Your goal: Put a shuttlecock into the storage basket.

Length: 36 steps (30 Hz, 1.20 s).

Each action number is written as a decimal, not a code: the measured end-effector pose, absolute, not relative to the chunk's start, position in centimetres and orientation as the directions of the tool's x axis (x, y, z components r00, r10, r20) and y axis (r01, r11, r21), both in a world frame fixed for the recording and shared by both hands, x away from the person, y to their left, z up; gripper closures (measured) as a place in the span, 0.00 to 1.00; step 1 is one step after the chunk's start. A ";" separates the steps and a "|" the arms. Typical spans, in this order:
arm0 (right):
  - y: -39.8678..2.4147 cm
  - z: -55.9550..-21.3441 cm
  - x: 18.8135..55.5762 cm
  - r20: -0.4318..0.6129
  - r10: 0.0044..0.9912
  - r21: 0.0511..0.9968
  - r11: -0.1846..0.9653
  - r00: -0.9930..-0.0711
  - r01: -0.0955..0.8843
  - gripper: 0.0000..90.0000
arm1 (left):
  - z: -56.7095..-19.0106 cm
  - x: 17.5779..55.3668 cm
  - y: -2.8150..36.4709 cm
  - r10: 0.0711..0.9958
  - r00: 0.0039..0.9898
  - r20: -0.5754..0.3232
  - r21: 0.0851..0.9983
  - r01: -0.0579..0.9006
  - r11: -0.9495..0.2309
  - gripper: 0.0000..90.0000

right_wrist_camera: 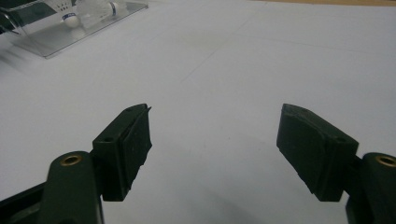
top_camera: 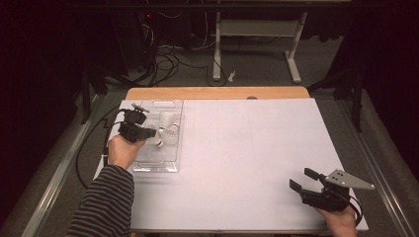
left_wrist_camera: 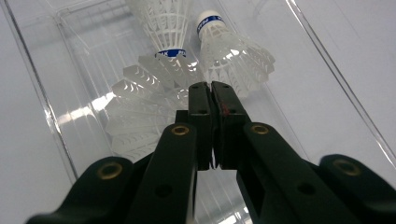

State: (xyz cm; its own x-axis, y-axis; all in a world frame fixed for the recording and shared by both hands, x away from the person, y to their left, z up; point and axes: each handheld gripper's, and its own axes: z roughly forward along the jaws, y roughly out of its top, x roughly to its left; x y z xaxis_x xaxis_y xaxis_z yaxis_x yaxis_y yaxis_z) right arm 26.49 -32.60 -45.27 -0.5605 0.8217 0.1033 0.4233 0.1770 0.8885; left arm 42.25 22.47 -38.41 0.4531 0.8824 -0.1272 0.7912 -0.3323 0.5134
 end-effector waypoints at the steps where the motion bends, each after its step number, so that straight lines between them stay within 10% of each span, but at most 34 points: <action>1: -32.6 -45.3 26.5 0.103 0.821 0.889 0.178 -0.561 0.423 0.30 | -38.4 42.3 22.4 0.884 0.450 -0.127 0.514 0.792 -0.330 0.97; 24: -32.6 -45.2 26.4 0.103 0.820 0.890 0.178 -0.564 0.421 0.30 | -39.0 42.8 21.7 0.890 0.445 -0.101 0.528 0.782 -0.331 0.90; 36: -32.5 -45.2 26.4 0.101 0.819 0.889 0.180 -0.564 0.421 0.30 | -38.8 42.6 21.8 0.894 0.438 -0.095 0.544 0.775 -0.322 0.68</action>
